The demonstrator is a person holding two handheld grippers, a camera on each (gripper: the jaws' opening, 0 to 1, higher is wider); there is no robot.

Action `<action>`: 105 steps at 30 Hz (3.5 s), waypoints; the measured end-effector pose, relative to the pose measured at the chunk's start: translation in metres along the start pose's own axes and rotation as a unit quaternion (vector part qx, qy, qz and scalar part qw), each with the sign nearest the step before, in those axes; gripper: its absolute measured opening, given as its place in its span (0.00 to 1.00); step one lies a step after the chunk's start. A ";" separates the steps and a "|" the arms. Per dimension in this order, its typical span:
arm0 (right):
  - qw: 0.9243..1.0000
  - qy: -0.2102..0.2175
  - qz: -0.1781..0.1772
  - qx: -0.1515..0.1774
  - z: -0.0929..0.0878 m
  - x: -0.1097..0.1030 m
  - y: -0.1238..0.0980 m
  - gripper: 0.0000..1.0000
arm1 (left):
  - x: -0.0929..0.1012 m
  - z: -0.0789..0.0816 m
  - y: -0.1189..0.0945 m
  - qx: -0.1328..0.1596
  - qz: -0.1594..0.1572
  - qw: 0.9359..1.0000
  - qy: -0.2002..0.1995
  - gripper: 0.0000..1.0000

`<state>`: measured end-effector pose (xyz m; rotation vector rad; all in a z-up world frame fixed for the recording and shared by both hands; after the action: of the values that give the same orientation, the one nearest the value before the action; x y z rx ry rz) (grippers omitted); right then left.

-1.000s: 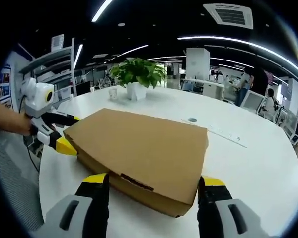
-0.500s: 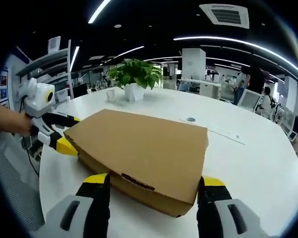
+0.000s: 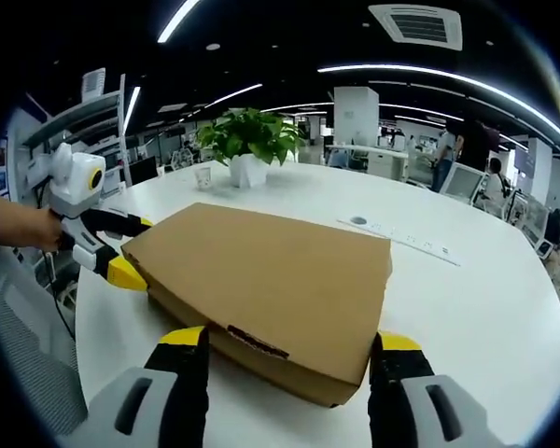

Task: Operate the shoe box by opening the lid, removing the specified soft item, and placing it in the target area until the item is outside and the box remains undamaged.

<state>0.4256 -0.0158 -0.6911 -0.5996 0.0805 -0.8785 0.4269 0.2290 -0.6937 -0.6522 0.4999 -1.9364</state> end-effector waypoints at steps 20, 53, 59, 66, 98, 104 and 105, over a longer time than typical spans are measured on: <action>0.999 0.004 -0.028 -0.027 0.003 -0.032 -0.005 0.61 | -0.028 0.001 -0.010 -0.046 -0.042 0.997 0.047 0.72; 0.998 0.016 -0.044 -0.045 0.013 -0.087 -0.009 0.55 | -0.054 -0.009 -0.043 -0.073 -0.073 0.992 0.077 0.71; 0.998 0.014 -0.041 -0.044 0.016 -0.095 -0.007 0.56 | -0.060 -0.012 -0.050 -0.074 -0.071 0.992 0.075 0.71; 0.999 0.008 -0.033 -0.042 0.018 -0.103 -0.006 0.55 | -0.067 -0.017 -0.059 -0.077 -0.067 0.992 0.072 0.71; 0.999 -0.007 -0.026 -0.044 0.020 -0.111 -0.010 0.52 | -0.073 -0.016 -0.065 -0.089 -0.074 0.990 0.076 0.71; 0.999 -0.007 -0.027 -0.039 0.024 -0.111 -0.014 0.52 | -0.072 -0.013 -0.069 -0.085 -0.072 0.991 0.072 0.71; 0.999 -0.008 -0.027 -0.038 0.025 -0.110 -0.014 0.52 | -0.072 -0.012 -0.071 -0.083 -0.073 0.991 0.071 0.71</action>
<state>0.3521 0.0708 -0.6817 -0.6821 0.0840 -0.9264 0.3972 0.3244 -0.6769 -0.6752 0.7260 -2.1042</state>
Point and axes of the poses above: the point that each gripper's makers call its tool centre point, and the gripper's own axes: y roughly forward along the fingers, x roughly to its right, z roughly out of its top, the point moved 5 cm from there along -y, roughly backward along the fingers, and after that the axes turned 14 degrees about -y, right-handed, at the moved point
